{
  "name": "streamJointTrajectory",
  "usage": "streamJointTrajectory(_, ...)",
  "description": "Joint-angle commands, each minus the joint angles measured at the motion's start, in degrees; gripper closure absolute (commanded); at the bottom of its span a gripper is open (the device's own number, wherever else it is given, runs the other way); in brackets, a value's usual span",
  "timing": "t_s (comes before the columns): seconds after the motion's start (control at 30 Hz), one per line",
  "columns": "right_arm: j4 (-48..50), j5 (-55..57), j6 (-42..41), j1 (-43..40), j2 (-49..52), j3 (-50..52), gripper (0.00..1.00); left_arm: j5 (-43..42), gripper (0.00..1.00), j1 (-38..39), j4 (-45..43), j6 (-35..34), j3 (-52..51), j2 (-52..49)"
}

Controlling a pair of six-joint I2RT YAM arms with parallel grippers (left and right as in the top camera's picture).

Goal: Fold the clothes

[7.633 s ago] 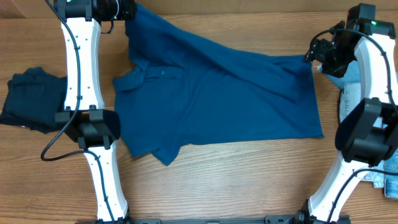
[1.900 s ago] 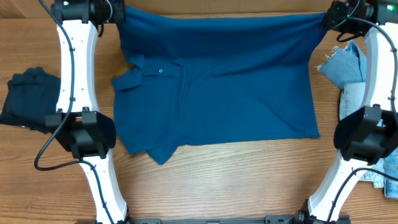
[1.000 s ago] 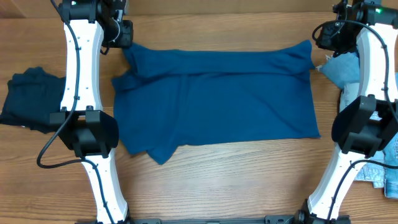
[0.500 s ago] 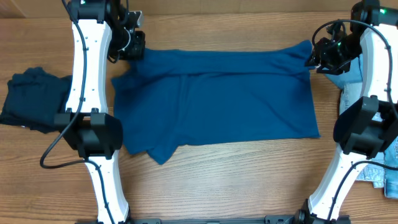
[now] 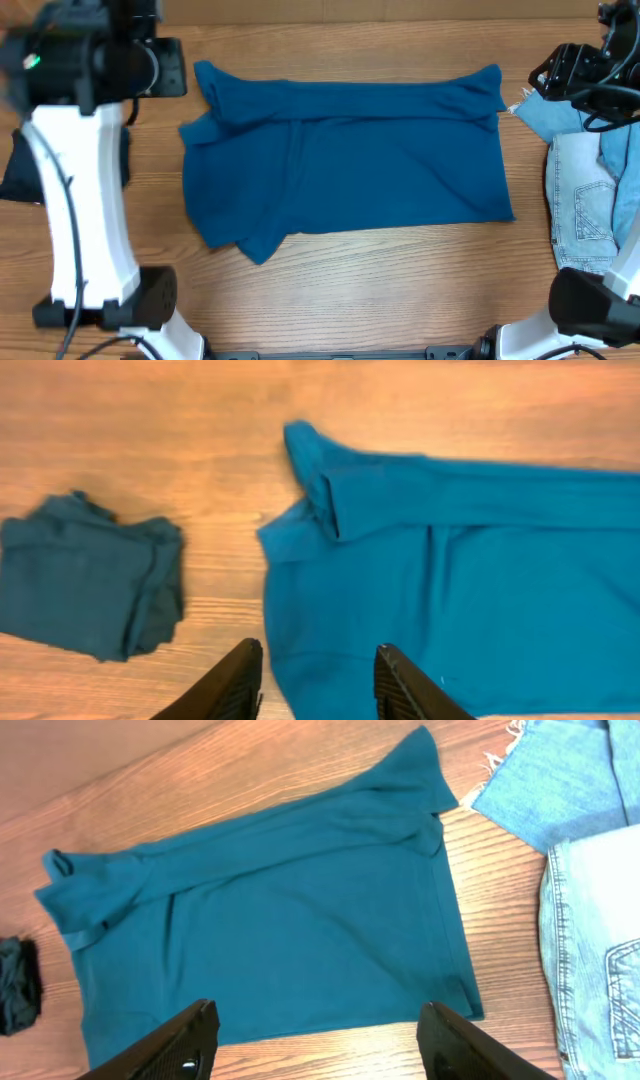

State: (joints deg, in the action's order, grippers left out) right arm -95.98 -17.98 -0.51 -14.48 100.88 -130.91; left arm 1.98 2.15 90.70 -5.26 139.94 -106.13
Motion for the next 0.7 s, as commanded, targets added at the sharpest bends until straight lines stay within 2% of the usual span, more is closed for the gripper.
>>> streamJointTrajectory(0.0,0.79,0.52,0.44,1.53,0.28,2.05,0.29,-0.13,0.57,-0.46,-4.13,-1.4,-5.7,-8.33)
streamJointTrajectory(0.1,2.05,0.57,0.96,3.08,0.28,3.76,0.22,-0.44,0.49,-1.66,-6.99,-4.09,-6.75,-15.45)
streamJointTrajectory(0.2,3.89,0.55,0.96,3.48,0.28,5.27,0.2,-5.44,0.47,-2.51,-9.55,-3.76,-6.75,-21.92)
streamJointTrajectory(0.27,4.42,0.57,0.98,3.5,0.28,6.01,0.2,-5.86,0.47,-2.64,-12.11,-3.78,-6.75,-24.98)
streamJointTrajectory(0.43,4.9,0.55,0.98,3.5,0.44,6.19,0.2,-9.9,0.43,-2.51,-19.54,-3.78,-6.78,-27.89)
streamJointTrajectory(0.67,5.49,0.55,0.96,3.5,0.44,6.21,0.2,-11.98,0.44,-2.45,-20.79,-4.2,-6.8,-32.37)
